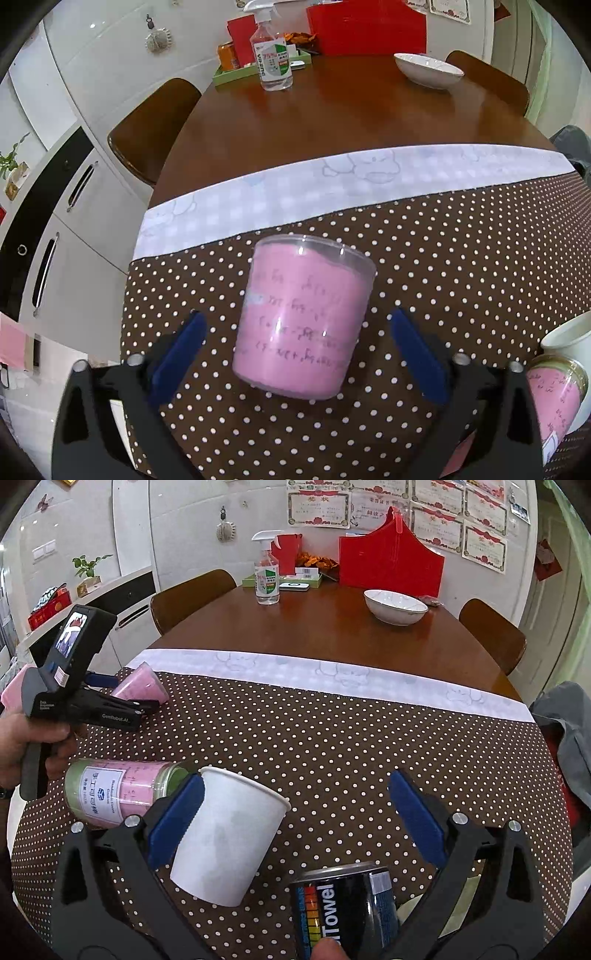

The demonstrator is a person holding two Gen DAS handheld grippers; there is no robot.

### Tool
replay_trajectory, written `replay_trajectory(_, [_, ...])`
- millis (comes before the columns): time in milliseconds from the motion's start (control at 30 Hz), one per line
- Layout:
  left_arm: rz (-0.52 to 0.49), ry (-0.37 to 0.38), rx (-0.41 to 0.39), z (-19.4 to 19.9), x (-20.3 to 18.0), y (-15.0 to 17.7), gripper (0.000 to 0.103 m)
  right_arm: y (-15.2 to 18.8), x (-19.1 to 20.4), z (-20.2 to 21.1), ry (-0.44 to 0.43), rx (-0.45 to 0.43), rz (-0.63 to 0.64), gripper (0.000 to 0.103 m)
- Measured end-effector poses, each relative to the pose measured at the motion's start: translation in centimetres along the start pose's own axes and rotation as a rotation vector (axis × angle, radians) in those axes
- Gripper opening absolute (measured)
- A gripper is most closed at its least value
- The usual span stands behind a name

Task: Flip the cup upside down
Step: 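Reach the left gripper to the pink cup lying on its side and close, then lift the pink cup with the left gripper and set it upright, then open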

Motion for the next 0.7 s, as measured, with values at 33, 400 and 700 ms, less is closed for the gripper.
replay_trajectory(33, [0.007,0.012,0.008,-0.2,0.0,0.1,0.067,0.0,0.0,0.0,0.000,0.001,-0.002,0.097])
replay_trajectory(400, [0.026,0.022,-0.053,1.9,0.1,1.0,0.064,0.2,-0.3,0.1,-0.004,0.008,-0.026,0.097])
replay_trajectory(700, [0.027,-0.021,-0.138,9.1,0.7,2.1,0.064,0.0,-0.1,3.8,-0.008,-0.039,-0.028,0.097])
Point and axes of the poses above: each gripper's, at about its wrist camera, not at the fingertips, and z roughly against the way its jaws point, x to its left, y to its underside, the point moved 6 cm from there along -z, roughly the way its jaws point, and after that the axes turned 3 degrees about -x, right-handed, at the moved point
